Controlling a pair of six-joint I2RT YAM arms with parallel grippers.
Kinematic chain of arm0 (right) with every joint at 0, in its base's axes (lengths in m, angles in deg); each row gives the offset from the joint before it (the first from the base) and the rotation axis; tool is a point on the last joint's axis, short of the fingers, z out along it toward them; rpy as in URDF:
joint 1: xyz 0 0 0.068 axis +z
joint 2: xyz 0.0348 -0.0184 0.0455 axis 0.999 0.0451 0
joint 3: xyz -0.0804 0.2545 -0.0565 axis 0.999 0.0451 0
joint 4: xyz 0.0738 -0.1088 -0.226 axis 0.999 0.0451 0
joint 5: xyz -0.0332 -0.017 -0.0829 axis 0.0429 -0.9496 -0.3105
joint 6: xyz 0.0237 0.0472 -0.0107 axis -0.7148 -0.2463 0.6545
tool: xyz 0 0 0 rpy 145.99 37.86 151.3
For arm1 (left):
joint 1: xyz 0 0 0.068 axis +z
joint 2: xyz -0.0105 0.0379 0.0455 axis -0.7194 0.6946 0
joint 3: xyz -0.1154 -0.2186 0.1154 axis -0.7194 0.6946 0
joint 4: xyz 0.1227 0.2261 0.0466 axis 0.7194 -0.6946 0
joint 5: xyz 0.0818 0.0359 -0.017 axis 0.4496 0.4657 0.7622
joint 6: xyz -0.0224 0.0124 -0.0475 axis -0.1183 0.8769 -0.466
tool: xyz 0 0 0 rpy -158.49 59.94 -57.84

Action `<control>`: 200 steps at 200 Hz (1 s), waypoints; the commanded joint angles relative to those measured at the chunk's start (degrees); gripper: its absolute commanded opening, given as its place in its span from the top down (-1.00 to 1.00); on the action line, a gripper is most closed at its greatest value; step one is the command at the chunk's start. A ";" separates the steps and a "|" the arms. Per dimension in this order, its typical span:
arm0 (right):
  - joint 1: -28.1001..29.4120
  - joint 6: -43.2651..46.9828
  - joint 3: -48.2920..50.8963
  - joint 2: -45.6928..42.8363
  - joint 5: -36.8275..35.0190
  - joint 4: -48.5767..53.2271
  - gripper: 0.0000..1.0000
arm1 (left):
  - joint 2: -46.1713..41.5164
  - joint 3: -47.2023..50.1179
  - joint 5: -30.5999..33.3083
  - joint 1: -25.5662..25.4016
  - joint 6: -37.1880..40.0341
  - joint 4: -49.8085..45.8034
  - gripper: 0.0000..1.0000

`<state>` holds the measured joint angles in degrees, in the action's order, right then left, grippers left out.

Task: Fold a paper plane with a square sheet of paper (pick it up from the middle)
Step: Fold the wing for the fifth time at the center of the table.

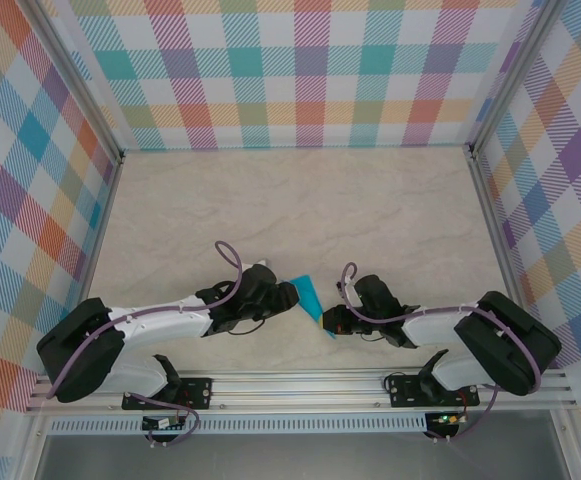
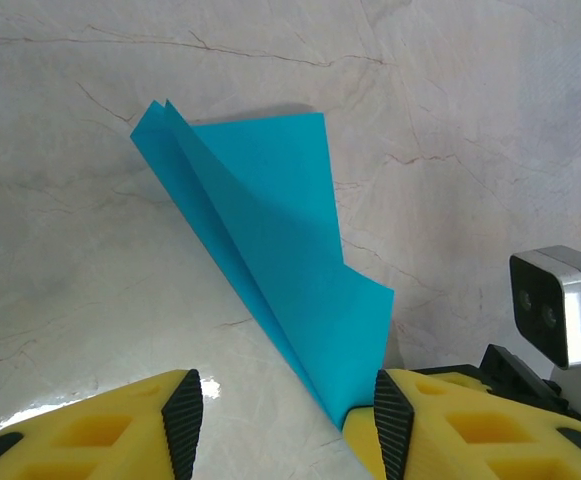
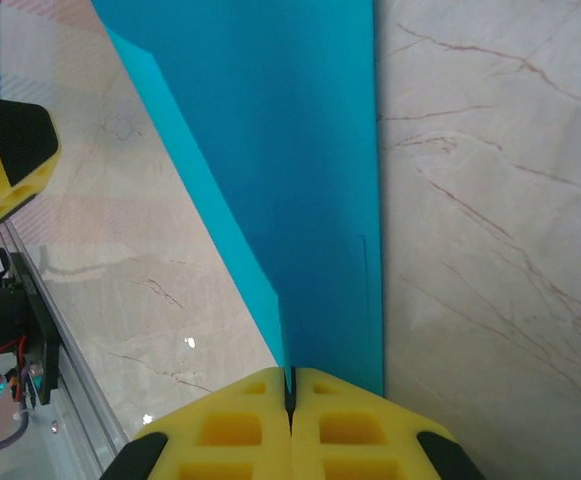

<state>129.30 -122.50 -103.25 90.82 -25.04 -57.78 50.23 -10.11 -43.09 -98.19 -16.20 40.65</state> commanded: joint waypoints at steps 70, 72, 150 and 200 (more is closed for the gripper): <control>-4.04 -6.05 0.84 3.37 7.43 -4.11 0.88 | 3.34 -3.07 -4.28 0.33 2.48 5.04 0.07; -4.12 -6.14 0.84 3.48 7.54 -4.19 0.88 | 3.50 -3.14 -4.35 0.33 2.57 5.20 0.07; -6.33 -8.74 0.88 7.30 9.84 -5.17 0.88 | 10.76 -5.45 -9.05 -0.31 2.72 12.80 0.21; -7.08 -8.88 1.01 7.24 10.01 -4.31 0.88 | 16.68 -6.90 -11.61 -0.79 2.63 18.03 0.21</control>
<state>122.64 -131.22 -102.83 97.05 -14.44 -63.20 64.39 -15.18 -52.51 -98.43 -14.49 54.29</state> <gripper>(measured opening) 0.064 0.397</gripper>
